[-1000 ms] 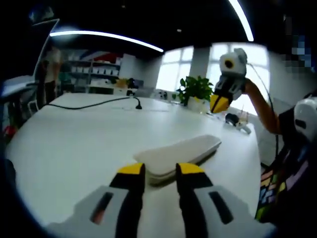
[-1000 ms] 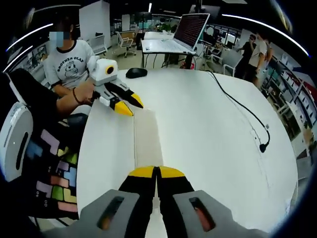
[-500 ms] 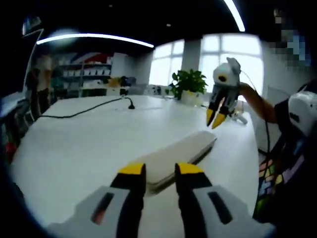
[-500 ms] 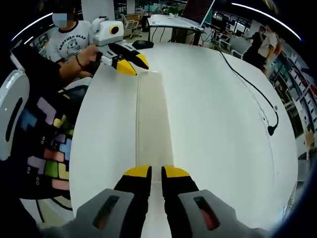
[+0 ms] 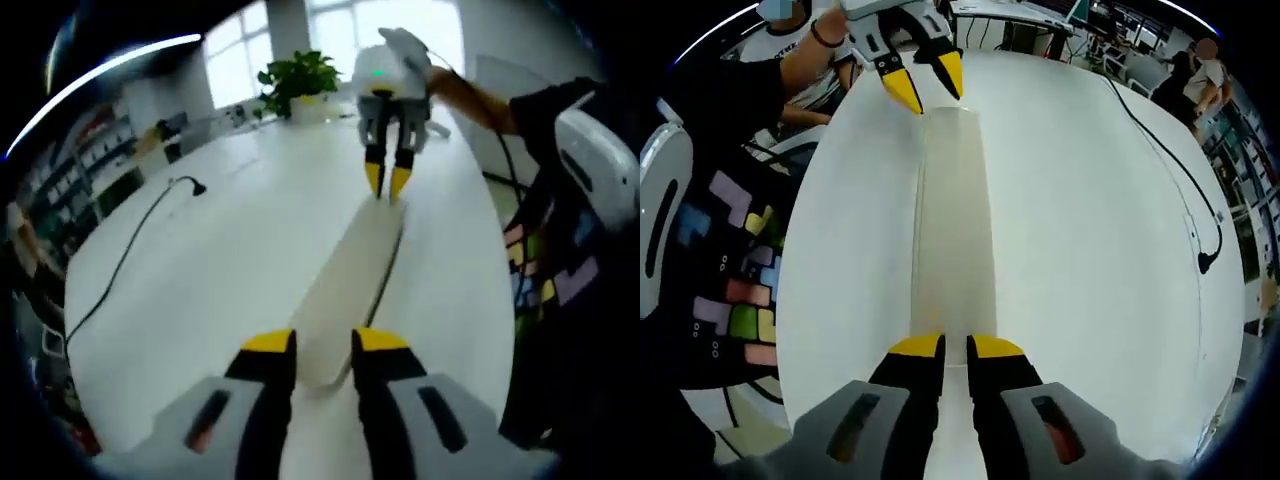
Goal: Arrange the utensils inside the cutlery case until each visible utensil rests in its matching compartment.
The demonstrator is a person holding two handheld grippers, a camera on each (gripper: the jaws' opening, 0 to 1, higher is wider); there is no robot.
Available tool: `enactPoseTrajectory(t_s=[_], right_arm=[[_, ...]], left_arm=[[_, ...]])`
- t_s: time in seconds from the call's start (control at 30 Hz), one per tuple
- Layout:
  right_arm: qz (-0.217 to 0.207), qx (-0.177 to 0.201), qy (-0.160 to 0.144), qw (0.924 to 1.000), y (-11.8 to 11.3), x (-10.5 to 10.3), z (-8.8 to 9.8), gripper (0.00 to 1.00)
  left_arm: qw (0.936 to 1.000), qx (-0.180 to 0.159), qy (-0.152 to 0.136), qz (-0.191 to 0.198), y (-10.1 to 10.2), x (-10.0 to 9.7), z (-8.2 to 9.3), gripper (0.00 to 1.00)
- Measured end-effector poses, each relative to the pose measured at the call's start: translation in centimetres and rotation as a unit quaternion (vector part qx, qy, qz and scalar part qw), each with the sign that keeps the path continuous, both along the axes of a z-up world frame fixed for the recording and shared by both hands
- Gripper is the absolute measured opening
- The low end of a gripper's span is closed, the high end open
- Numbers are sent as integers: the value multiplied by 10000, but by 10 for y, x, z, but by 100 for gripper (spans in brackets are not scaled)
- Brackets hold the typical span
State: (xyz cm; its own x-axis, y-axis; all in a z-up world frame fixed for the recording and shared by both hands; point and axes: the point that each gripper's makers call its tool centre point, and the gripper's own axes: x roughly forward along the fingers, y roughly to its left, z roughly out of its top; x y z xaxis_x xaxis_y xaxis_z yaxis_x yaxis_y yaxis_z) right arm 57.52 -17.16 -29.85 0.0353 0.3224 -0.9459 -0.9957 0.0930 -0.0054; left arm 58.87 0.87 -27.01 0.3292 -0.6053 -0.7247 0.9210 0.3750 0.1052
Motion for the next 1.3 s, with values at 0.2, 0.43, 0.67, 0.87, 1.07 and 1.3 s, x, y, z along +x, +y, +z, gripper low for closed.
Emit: enactPoseTrajectory(t_s=[0.2,0.43,0.67,0.87,1.07,1.3], right_arm=[[-4,-226,116,9997,0,0,0,8],[-23,-500,213,9985,-1,2,-1,8],[151,-834,113,9963,-3,0,-3,9],[-58,-731,375,9966,-4,5,-3,8],[45,-916,325,9953,-2,3,-4,6],[331,-996,423,9936,-2,2,-4,5]], left_arm=[[9958,652,549,-345,2,-1,-9,21],[9899,1120,732,-465,1,3,-19,22],[9868,1227,944,-477,-1,2,-23,22],[9835,1325,1137,-480,-1,1,-24,22],[9805,1447,1239,-484,-1,0,-25,22],[9798,1514,1213,-488,-2,-2,-26,21]])
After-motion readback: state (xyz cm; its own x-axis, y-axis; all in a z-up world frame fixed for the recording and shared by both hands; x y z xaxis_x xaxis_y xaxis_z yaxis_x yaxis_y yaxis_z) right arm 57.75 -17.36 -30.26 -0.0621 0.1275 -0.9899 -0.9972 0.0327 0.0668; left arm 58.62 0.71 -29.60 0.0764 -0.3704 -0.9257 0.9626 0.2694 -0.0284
